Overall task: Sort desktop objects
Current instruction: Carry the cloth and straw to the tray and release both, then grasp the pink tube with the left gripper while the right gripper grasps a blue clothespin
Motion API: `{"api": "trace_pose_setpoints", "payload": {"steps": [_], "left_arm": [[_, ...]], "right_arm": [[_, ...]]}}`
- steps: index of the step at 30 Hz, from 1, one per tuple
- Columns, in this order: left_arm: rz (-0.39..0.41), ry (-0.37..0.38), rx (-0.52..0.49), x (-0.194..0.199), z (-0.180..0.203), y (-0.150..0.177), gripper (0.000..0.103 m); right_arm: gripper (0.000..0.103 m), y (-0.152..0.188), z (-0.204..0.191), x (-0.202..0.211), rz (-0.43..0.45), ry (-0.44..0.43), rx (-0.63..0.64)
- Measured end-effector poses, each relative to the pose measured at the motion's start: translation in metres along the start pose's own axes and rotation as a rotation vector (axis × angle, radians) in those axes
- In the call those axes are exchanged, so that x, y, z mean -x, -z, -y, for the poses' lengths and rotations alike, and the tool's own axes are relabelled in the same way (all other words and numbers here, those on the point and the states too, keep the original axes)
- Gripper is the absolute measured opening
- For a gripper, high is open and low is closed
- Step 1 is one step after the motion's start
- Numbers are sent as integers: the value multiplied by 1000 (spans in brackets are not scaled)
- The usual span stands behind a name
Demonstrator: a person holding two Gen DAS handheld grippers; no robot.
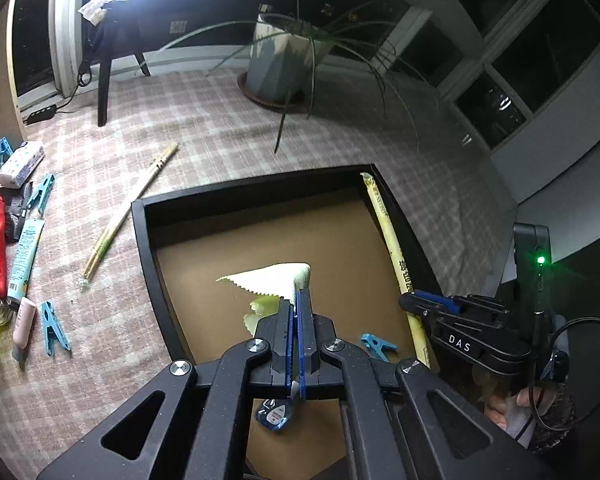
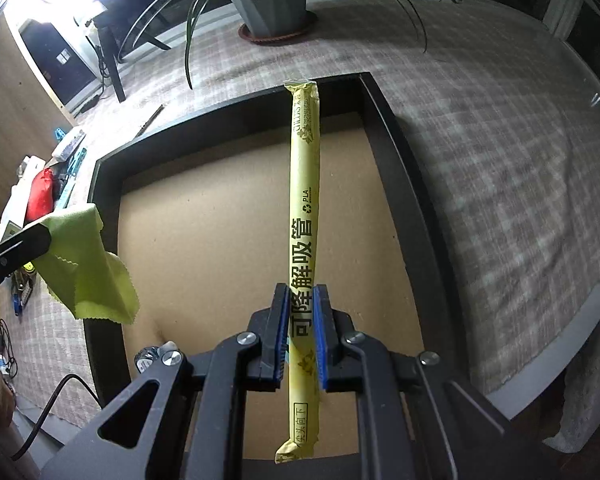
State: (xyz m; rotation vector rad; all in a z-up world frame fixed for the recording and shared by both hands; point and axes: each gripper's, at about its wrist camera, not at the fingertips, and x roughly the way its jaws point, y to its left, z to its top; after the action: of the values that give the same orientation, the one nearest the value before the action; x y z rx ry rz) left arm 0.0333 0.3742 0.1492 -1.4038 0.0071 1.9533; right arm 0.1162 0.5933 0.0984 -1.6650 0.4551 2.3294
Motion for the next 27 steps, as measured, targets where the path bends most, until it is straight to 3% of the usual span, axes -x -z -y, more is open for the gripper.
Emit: {"api": "trace_pose_setpoints", "payload": {"steps": [2,4,15,27], "left_arm": [[-28,6,3,-3,1,2,15],[-24,7,5,0,-1,5,25],[12,-91,40,27,-47,16,25],[-15,-222,175,40,-163,38,25]], "right_arm": [[25,3,-3,4,-11,3,2],[30,5,-7,5,-5,-2,-11],[30,3,-54,22,32,-39,54],[30,-11,-182,5,14,-146,208]]}}
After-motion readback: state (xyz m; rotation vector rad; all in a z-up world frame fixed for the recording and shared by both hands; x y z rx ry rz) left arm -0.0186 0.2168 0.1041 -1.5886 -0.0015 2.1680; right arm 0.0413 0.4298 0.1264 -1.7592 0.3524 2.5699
